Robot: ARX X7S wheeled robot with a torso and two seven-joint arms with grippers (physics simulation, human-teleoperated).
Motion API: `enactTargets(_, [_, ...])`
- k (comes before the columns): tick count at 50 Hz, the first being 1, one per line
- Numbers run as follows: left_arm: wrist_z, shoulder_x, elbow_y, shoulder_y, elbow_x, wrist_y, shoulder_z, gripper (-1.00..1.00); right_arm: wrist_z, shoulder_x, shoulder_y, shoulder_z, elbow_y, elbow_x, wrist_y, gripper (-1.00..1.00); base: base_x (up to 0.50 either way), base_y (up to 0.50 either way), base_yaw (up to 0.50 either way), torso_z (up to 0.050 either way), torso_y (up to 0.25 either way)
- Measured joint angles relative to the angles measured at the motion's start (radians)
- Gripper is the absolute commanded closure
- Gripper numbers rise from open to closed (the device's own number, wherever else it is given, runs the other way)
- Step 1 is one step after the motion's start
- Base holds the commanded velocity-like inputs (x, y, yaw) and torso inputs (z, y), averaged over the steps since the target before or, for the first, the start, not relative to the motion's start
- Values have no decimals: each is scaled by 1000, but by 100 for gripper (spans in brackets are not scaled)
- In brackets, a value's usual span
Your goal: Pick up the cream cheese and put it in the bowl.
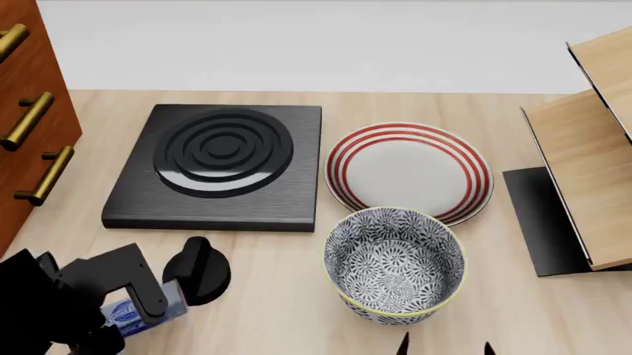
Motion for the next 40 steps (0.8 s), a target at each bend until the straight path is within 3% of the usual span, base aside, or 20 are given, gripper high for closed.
enactTargets(27, [-32, -300, 922, 73, -5, -482, -96, 100, 40, 40, -60, 9, -152, 16, 30, -100, 0, 0, 0, 0, 0])
enactTargets(40, [-24, -412, 1323, 111, -73, -607, -207, 100, 55, 53, -76, 8, -205, 18, 40, -100, 0, 0, 0, 0, 0])
